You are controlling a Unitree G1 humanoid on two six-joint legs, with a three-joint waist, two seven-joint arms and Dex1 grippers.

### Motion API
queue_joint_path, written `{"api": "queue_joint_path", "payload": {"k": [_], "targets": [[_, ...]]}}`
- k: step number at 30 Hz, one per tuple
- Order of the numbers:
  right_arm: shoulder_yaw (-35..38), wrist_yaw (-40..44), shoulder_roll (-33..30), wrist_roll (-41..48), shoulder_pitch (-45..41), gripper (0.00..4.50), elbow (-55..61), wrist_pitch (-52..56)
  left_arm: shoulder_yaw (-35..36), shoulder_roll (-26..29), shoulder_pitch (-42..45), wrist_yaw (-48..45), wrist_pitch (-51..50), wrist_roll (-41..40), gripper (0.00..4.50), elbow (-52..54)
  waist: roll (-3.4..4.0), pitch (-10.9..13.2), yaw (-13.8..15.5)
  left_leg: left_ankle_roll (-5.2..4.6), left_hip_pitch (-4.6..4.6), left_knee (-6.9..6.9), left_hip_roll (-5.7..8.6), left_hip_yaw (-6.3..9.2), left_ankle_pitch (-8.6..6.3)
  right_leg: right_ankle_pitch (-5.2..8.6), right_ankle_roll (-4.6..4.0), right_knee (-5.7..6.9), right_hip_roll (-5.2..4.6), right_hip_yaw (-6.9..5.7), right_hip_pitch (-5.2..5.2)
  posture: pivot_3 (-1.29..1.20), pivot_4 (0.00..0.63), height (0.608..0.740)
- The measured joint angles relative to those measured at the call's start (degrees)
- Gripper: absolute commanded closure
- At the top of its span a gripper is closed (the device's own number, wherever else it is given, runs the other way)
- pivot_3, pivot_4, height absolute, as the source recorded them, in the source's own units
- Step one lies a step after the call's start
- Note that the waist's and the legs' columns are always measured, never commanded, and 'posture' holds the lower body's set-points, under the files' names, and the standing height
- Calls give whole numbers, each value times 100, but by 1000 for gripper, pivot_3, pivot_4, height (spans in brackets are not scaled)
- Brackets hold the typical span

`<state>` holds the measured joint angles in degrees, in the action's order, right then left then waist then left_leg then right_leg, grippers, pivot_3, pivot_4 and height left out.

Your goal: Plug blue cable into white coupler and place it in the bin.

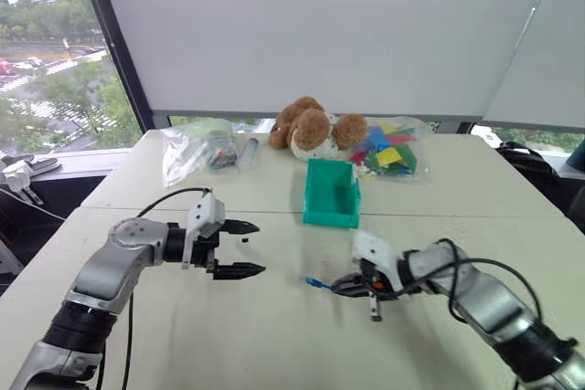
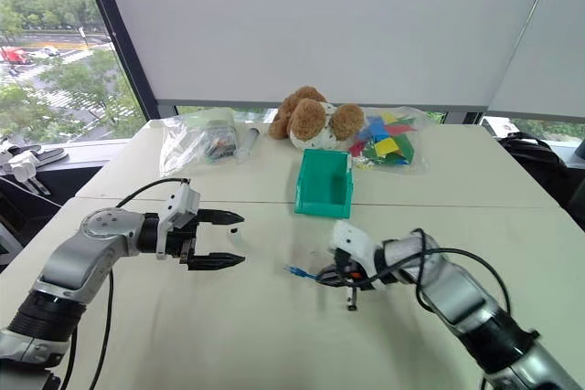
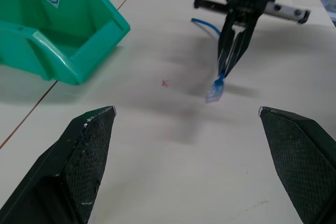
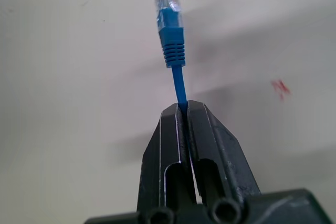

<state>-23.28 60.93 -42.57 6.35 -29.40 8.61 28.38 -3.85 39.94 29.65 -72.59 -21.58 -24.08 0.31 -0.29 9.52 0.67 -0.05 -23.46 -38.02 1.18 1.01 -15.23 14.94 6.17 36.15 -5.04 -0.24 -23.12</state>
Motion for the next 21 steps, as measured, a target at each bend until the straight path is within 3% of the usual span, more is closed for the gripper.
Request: {"api": "queue_joint_path", "payload": {"k": [4,5,7,14,21], "targets": [[-273,69,195,-403,-322,4435,-680,-448,-5,21,-96,4,-8,5,0,135,0,0,-22,0,3,0,-2,-2,0,-1,2,4,3,0,0,0,150,740],[-278,113,231,-425,-358,4193,-764,-507,-15,24,-134,0,-4,28,0,190,0,0,-30,0,3,0,-3,-1,0,-1,2,5,5,0,0,0,150,740],[-272,150,272,-464,-387,3511,-815,-532,-109,32,-196,-28,83,112,0,210,1,-1,-38,0,7,0,-3,-2,0,-1,2,9,5,0,1,0,150,740],[-129,285,163,-496,-346,56,-477,-256,-722,-523,68,-298,573,454,0,-543,0,0,13,0,5,-2,0,-1,0,-1,2,10,5,-2,1,0,150,740],[758,284,-335,110,188,56,1110,727,-1225,-1300,940,-682,1644,1086,0,-2413,-1,0,0,0,2,-5,1,-1,0,-2,4,10,5,-2,0,0,150,740]]}}
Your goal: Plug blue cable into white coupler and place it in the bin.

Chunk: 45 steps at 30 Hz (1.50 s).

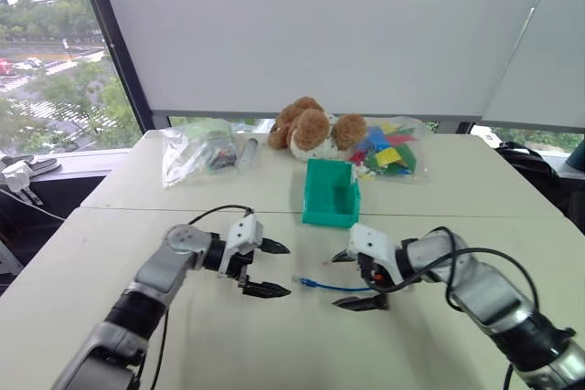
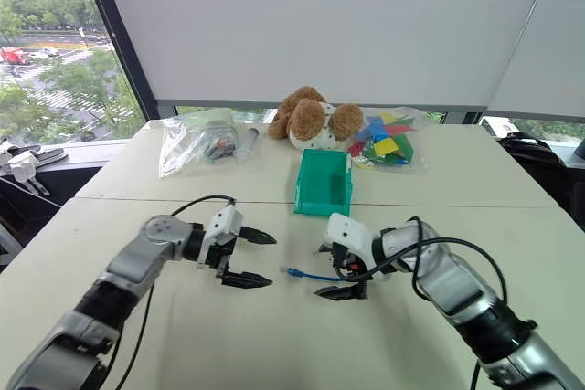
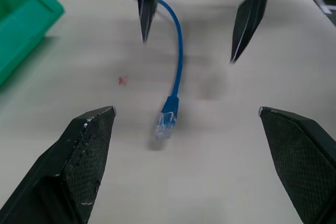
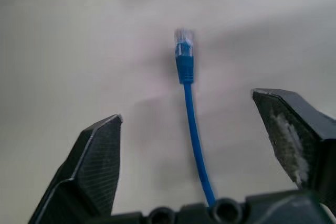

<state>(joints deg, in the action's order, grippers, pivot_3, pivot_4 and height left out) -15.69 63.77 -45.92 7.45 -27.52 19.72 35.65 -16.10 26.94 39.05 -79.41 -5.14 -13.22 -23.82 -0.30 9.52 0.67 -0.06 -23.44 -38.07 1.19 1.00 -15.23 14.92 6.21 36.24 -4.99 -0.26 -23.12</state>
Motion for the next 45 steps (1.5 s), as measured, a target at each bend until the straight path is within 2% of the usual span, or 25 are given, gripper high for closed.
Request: {"api": "queue_joint_path", "payload": {"k": [7,16,19,20,21,25,26,27,32,34,42,44,45], "targets": [[805,-359,-302,488,646,56,1140,870,-140,-634,624,-258,767,449,0,-1747,-2,1,-2,-1,0,0,-2,0,0,0,1,1,1,0,-2,0,150,740],[1066,-927,-316,777,912,56,1705,1409,-120,-980,883,-234,1402,902,0,-2584,-5,3,3,-1,-1,0,-3,3,0,0,1,1,-1,0,-2,0,150,740],[1066,-1009,-321,852,911,0,1723,1411,-110,-1018,897,-176,1548,979,778,-2656,-5,2,7,-1,-1,0,-2,3,0,0,1,1,-2,0,-1,0,150,740],[1066,-1030,-326,863,911,0,1723,1411,-96,-1015,903,-147,1576,1007,1178,-2677,-6,2,4,-1,-1,0,-2,3,0,0,1,0,-2,0,-1,0,150,740],[1065,-1056,-361,871,911,0,1723,1409,-87,-1011,912,-135,1581,1027,1795,-2688,-6,2,4,-1,-1,0,-2,3,-1,0,1,1,-2,0,-1,0,150,740],[1057,-1105,-443,907,906,0,1723,1391,-39,-1007,914,-104,1603,1075,3766,-2729,-6,2,-1,-2,-1,0,-3,3,-1,0,1,0,-1,-1,-1,0,150,740],[1045,-1115,-452,908,904,0,1721,1384,-37,-1008,914,-98,1616,1090,4213,-2729,-6,2,-2,-2,-1,0,-3,3,-1,0,1,1,-1,-1,-1,0,150,740],[1037,-1121,-460,909,900,0,1716,1373,-25,-1012,913,-96,1640,1097,4453,-2728,-6,2,-1,-2,-1,0,-3,3,-1,0,1,1,-1,-1,-1,0,150,740],[1036,-1191,-444,973,841,0,1709,1308,15,-1005,807,-213,1403,1035,4453,-2484,-6,2,-1,-2,-1,0,-3,4,-1,0,1,1,-1,-1,-2,0,150,740],[1189,-1272,-253,1182,851,0,1709,1422,83,-1000,702,-273,1130,916,4453,-2196,-9,4,-2,-1,-2,0,-4,4,-1,0,1,1,-1,-1,-2,0,150,740],[2911,-1959,781,2880,1447,0,1966,2789,713,-801,673,216,171,294,4453,-643,-17,8,8,-1,-5,0,-3,14,-1,-1,3,1,-5,0,2,0,150,740],[3192,-2268,1139,3230,1509,0,1988,3106,799,-801,672,357,83,234,4453,-399,-16,8,3,-1,-3,0,-3,14,-1,-2,3,2,-4,0,1,0,150,740],[3394,-2623,1561,3460,1499,0,1968,3376,805,-807,650,471,53,217,4453,-258,-16,8,-12,-1,-1,0,-5,14,-1,-2,3,3,-2,1,1,0,150,740]]}}
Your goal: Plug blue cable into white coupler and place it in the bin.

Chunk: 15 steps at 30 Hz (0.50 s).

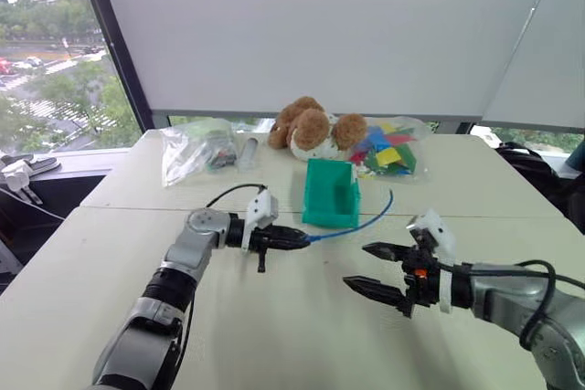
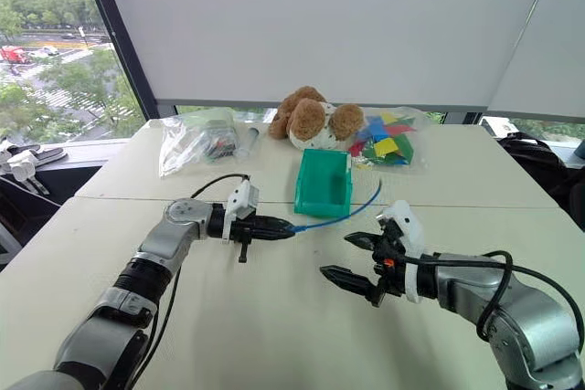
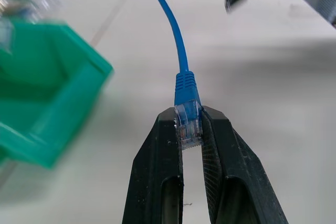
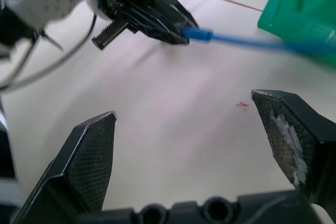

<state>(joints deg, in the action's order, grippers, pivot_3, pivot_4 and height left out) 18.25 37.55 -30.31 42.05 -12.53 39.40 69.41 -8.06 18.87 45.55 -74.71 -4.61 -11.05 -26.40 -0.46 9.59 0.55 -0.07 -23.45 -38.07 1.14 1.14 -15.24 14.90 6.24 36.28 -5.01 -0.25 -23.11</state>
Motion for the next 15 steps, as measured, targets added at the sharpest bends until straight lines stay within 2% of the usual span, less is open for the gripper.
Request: {"api": "queue_joint_path", "payload": {"k": [2,6,9,13,15], "targets": [[66,-383,381,150,-39,0,-101,240,4,-27,-63,104,0,-35,4453,109,5,-2,-11,0,3,2,0,-1,0,0,0,5,0,1,-2,0,150,740],[272,-1439,1538,410,-406,0,-499,759,26,-127,-259,392,2,-96,4453,250,7,-2,-18,1,1,2,1,-2,1,0,0,17,0,2,-13,0,150,740],[765,-2269,2457,701,-932,0,-845,939,29,-150,-286,529,7,-97,4453,344,8,-3,-17,2,1,2,3,-2,1,0,0,21,1,2,-14,0,150,740],[1333,-3251,3206,987,-1465,0,-1295,1081,29,-160,-287,647,55,-97,4453,456,10,-4,3,2,1,2,5,-2,1,0,0,26,0,2,-15,0,150,740],[1480,-3562,3379,1124,-1529,0,-1440,1146,28,-161,-287,675,64,-97,4453,458,10,-4,4,2,1,2,7,-3,1,0,0,29,0,2,-16,0,150,740]]}}
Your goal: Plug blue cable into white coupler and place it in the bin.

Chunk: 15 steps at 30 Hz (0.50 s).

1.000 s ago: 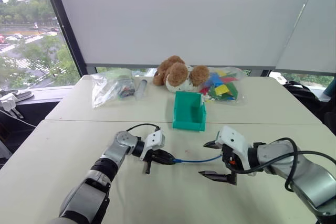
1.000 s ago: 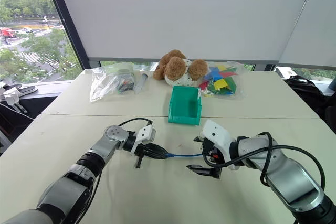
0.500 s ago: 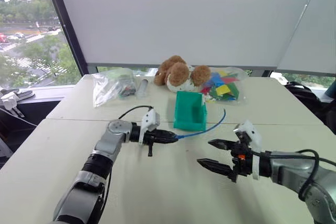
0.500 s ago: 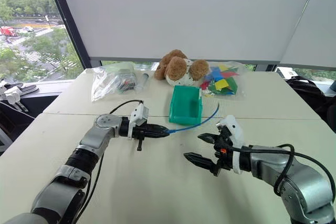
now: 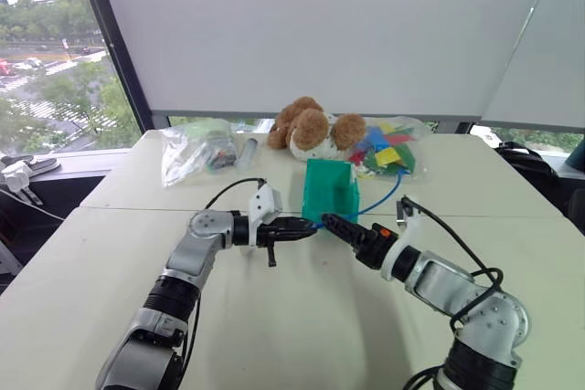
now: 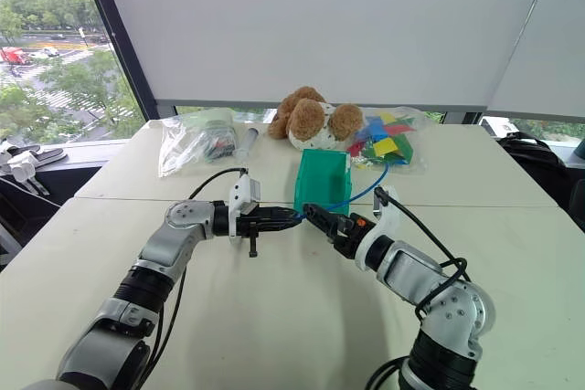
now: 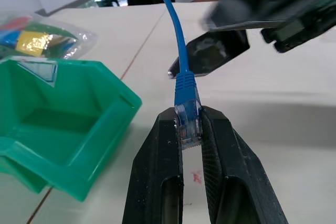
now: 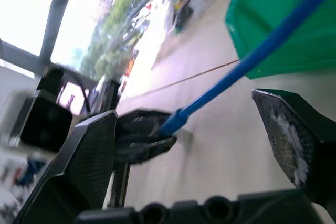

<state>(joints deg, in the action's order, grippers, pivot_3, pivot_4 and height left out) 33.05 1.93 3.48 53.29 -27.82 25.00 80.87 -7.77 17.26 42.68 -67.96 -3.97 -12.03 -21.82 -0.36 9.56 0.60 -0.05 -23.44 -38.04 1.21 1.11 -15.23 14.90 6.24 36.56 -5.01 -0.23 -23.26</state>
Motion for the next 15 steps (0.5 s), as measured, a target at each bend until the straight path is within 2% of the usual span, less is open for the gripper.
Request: {"api": "queue_joint_path", "payload": {"k": [4,9,12,15], "targets": [[128,-539,298,318,-116,0,-169,22,-4,-10,1,53,76,0,4453,0,1,1,-40,0,0,2,-1,-2,0,0,0,7,2,0,-6,0,150,740],[94,-949,369,639,-152,0,-197,-26,-19,-48,1,68,111,5,4453,-1,1,1,-103,-1,0,2,-1,-1,0,1,1,17,4,0,-9,0,150,740],[23,-1115,368,785,-151,918,-284,-122,-44,-59,5,70,141,8,4500,-2,1,1,-142,-1,0,3,-3,-2,0,1,1,25,6,0,-14,0,150,740],[-85,-1253,335,937,-149,2437,-299,-196,-48,-66,22,76,216,12,4500,-8,1,1,-151,-1,0,4,-4,-1,0,2,1,33,8,1,-19,0,150,740]]}}
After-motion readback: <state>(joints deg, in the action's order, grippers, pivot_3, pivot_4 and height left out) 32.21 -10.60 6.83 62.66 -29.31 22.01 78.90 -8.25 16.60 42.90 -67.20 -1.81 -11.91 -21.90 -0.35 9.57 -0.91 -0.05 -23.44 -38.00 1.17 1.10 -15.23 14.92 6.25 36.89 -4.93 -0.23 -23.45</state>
